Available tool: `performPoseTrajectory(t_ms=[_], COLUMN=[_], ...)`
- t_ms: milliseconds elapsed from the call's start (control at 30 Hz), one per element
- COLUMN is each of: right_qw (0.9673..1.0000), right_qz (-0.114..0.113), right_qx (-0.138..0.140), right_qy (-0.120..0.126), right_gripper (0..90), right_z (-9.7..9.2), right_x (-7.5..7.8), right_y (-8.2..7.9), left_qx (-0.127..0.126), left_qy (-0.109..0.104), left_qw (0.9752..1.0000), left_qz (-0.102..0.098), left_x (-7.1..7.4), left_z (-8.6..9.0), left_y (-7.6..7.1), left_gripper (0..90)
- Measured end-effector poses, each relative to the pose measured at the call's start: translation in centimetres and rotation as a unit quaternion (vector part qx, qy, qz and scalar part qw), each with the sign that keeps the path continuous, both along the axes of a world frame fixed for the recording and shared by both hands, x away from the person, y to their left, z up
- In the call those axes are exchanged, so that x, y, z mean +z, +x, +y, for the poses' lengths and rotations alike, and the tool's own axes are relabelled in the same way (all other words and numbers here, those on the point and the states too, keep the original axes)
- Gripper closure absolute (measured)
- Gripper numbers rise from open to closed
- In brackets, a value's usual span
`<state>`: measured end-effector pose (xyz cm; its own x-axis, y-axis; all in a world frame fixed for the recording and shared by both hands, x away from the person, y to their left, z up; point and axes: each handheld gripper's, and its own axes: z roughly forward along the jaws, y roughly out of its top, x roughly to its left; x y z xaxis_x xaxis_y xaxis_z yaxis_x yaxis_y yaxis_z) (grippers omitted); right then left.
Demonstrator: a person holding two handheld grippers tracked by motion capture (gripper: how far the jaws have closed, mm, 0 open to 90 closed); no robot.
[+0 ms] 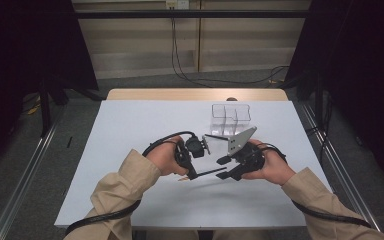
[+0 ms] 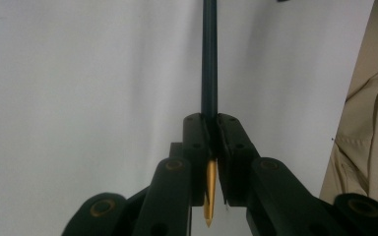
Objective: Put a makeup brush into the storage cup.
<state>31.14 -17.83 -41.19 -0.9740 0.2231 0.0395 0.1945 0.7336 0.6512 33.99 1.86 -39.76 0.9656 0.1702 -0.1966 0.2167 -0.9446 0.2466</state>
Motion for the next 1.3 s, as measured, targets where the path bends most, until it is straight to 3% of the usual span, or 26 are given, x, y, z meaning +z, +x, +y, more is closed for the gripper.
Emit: performPoseTrajectory(t_ms=[333, 433, 567, 633, 733, 933, 1067, 1300], right_qw=[0.9993, 0.9988, 0.9988, 0.9989, 0.9988, 0.9980, 0.9970, 0.9973], right_qz=[0.003, 0.001, 0.009, 0.010, 0.009, 0.005, -0.005, -0.007], right_qx=[0.023, 0.032, 0.033, 0.034, 0.034, 0.047, 0.056, 0.061], right_qy=[-0.030, -0.036, -0.034, -0.031, -0.034, -0.042, -0.054, -0.040], right_gripper=[72.3, 73.2, 71.5, 71.5, 79.8, 82.3, 83.3, 84.5], right_z=[0.6, 0.8, 1.0, 1.2, 1.3, 1.4, 1.4, 1.2], right_x=[-0.7, -0.9, -1.2, -1.4, -1.6, -1.5, -1.3, -1.4], right_y=[0.1, 0.1, 0.1, 0.2, 0.2, 0.0, -0.1, -0.1], left_qx=[-0.004, 0.006, -0.005, 0.003, -0.003, -0.020, -0.023, -0.020], left_qy=[-0.016, -0.030, -0.037, -0.053, -0.047, -0.045, -0.056, -0.082], left_qw=[0.9999, 0.9995, 0.9991, 0.9982, 0.9985, 0.9984, 0.9979, 0.9963], left_qz=[0.006, 0.010, 0.021, 0.028, 0.028, 0.029, 0.025, 0.018], left_x=[0.1, 0.3, 0.8, 0.9, 1.1, 1.2, 1.1, 1.2], left_z=[-0.2, -0.2, -0.2, -0.3, -0.3, -0.3, -0.3, 0.1], left_y=[0.0, 0.1, 0.2, 0.1, 0.2, 0.3, 0.2, 0.4], left_gripper=[83.5, 83.5, 83.6, 83.6, 83.6, 83.5, 83.3, 82.4])
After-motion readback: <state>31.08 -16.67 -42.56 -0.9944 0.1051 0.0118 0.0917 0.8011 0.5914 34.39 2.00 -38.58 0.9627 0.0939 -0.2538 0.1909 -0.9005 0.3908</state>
